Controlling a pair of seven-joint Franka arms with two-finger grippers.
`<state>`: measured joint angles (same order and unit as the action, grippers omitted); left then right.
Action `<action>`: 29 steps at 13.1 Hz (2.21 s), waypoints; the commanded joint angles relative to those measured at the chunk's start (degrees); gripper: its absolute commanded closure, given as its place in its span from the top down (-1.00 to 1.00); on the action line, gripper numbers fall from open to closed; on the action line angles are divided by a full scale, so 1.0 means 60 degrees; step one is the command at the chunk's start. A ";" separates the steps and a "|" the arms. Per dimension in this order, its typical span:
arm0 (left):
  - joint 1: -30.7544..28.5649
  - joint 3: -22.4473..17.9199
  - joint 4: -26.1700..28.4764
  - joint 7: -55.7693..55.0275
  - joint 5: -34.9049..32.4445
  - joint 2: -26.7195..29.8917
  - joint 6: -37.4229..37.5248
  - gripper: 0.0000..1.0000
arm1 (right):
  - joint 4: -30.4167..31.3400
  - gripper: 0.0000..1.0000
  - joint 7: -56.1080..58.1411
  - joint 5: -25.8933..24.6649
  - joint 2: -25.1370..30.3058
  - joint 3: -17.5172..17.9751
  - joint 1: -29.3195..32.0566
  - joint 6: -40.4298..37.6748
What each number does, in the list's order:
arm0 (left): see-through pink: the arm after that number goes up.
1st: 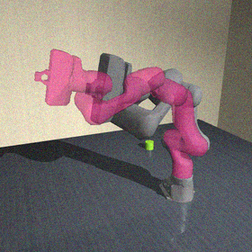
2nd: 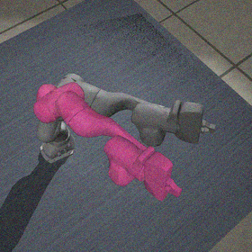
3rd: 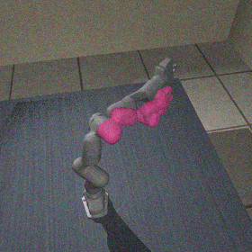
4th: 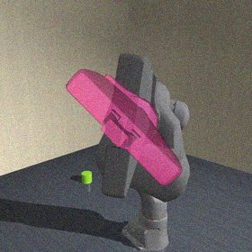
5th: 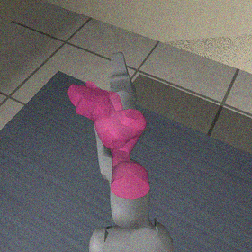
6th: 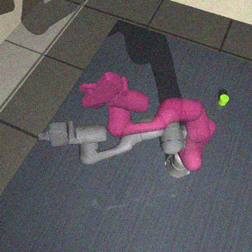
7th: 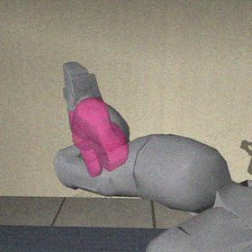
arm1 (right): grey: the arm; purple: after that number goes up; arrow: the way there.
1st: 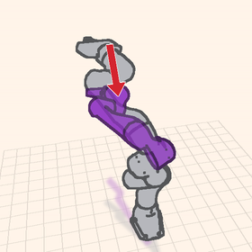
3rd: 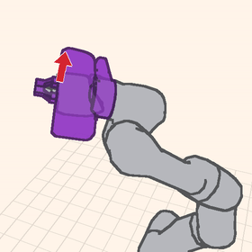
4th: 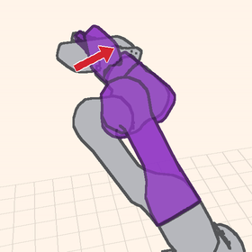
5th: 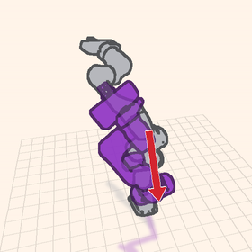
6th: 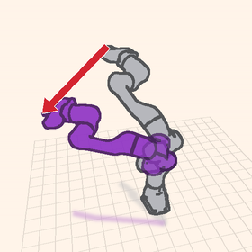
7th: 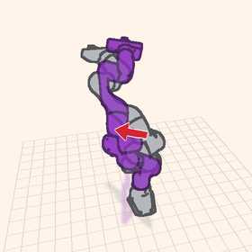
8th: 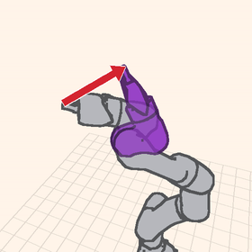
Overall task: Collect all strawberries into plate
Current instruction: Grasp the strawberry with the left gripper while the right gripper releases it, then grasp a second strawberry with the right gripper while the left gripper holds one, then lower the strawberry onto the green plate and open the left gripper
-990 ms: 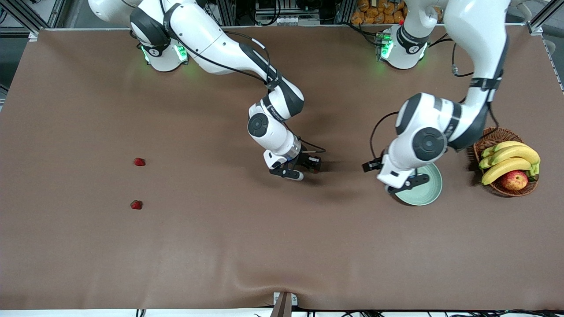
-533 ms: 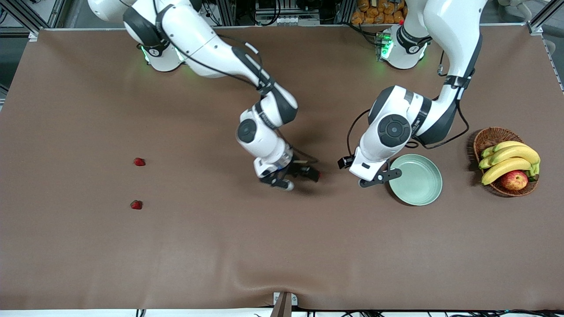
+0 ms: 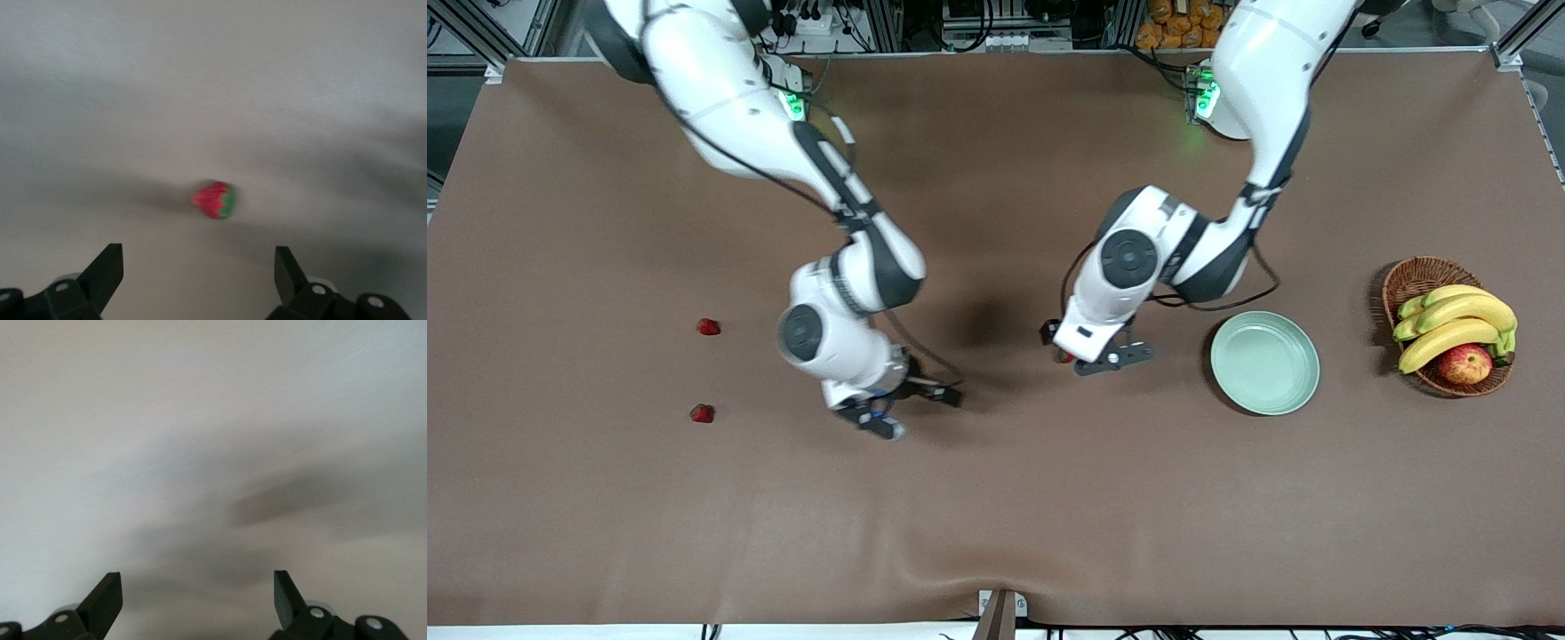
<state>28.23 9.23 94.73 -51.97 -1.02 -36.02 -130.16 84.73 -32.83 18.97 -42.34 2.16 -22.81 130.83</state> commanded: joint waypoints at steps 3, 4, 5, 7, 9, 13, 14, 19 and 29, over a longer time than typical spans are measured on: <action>0.0056 -0.0148 -0.0656 -0.0302 -0.0371 -0.0969 -0.0776 0.96 | 0.1067 1.00 0.1614 -0.1915 0.1371 0.0211 0.1908 -0.1225; 0.0085 -0.0148 -0.0656 -0.0331 -0.0387 -0.1042 -0.0791 0.92 | 0.1228 1.00 0.2345 -0.2004 0.1503 0.0197 0.2304 -0.1210; 0.0114 -0.0162 -0.0627 -0.0317 -0.0416 -0.1058 -0.0791 0.86 | 0.1259 1.00 0.3048 -0.2034 0.1519 0.0197 0.2699 -0.1210; 0.0100 -0.0162 -0.0540 -0.0317 -0.0504 -0.1116 -0.0792 0.85 | 0.1274 1.00 0.4163 -0.2078 0.1519 0.0197 0.3476 -0.1210; 0.0042 -0.0162 -0.0364 -0.0302 -0.0635 -0.1160 -0.0791 0.74 | 0.1274 1.00 0.5174 -0.2500 0.1374 0.0211 0.4165 -0.1181; 0.0027 -0.0162 -0.0363 -0.0302 -0.0694 -0.1336 -0.0777 0.48 | 0.1259 1.00 0.5531 -0.3540 0.1037 0.0197 0.4577 -0.0947; 0.0027 -0.0162 -0.0363 -0.0302 -0.0694 -0.1336 -0.0791 0.41 | 0.1259 1.00 0.5531 -0.3688 0.0920 0.0211 0.4651 -0.0685; 0.0012 -0.0148 -0.0363 -0.0259 -0.0680 -0.1293 -0.0748 -0.92 | 0.1259 1.00 0.5823 -0.3704 0.0232 0.0212 0.4783 0.0356; -0.3339 -0.0118 0.0967 0.4350 -0.0694 0.1110 0.1464 -1.00 | 0.1377 -0.62 0.7215 -0.3690 -0.0019 0.0212 0.4798 0.0225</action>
<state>12.36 7.82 94.93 -31.73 -4.10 -32.06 -120.98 92.58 7.59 -2.13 -42.74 2.18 4.55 132.01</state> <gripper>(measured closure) 0.634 0.414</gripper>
